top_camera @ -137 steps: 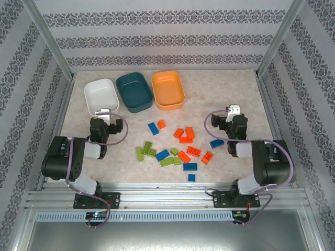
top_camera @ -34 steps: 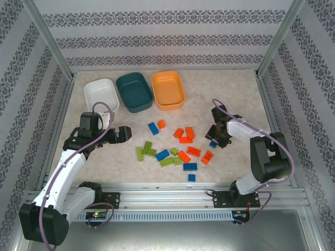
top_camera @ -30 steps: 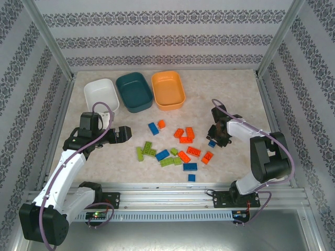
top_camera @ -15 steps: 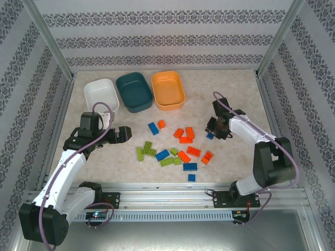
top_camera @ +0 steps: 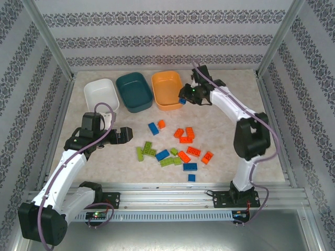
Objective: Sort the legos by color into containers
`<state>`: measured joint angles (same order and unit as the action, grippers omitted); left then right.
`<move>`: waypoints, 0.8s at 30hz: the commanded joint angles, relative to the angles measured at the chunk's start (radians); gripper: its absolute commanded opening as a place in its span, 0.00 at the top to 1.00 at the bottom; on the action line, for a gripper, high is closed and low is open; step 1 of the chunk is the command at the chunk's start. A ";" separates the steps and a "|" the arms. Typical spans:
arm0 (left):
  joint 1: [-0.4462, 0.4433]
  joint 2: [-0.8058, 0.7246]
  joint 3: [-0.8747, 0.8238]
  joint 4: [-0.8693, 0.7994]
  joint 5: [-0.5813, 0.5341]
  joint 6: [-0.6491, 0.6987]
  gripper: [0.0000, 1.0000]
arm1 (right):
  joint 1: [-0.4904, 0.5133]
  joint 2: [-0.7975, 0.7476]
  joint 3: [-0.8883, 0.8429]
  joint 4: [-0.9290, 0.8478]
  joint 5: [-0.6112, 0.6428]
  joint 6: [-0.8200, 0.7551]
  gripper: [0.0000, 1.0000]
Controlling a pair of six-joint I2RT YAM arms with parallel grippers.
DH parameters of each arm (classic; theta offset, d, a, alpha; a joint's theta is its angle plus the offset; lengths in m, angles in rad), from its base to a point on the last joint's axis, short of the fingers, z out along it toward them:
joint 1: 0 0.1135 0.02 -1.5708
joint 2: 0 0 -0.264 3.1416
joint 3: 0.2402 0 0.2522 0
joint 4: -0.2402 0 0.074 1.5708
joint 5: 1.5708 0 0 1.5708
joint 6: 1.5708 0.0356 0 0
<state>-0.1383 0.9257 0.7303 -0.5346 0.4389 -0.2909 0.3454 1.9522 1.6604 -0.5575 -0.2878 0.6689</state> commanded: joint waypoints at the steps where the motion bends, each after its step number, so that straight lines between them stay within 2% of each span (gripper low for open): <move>1: -0.015 -0.002 0.000 -0.009 -0.028 0.029 0.00 | 0.016 0.105 0.119 -0.052 -0.043 -0.048 0.71; 9: -0.018 -0.001 0.011 -0.024 -0.067 0.035 0.00 | 0.043 0.313 0.381 -0.167 -0.008 -0.099 0.72; 13: -0.002 -0.013 0.060 -0.057 -0.223 0.001 0.00 | 0.049 0.370 0.448 -0.206 0.009 -0.118 0.72; 14: 0.010 -0.005 0.078 -0.048 -0.230 -0.007 0.00 | 0.050 0.378 0.456 -0.209 0.010 -0.121 0.72; 16: 0.017 0.056 0.143 -0.035 -0.279 -0.033 0.00 | 0.052 0.391 0.468 -0.213 0.013 -0.121 0.72; 20: 0.021 0.285 0.297 -0.031 -0.364 -0.024 0.00 | 0.058 0.409 0.478 -0.205 0.016 -0.120 0.72; 24: 0.043 0.516 0.439 -0.011 -0.393 -0.002 0.00 | 0.060 0.442 0.519 -0.231 0.014 -0.118 0.72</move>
<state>-0.1154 1.3315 1.1099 -0.5507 0.1169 -0.2996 0.3958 2.3646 2.1349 -0.7532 -0.2890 0.5682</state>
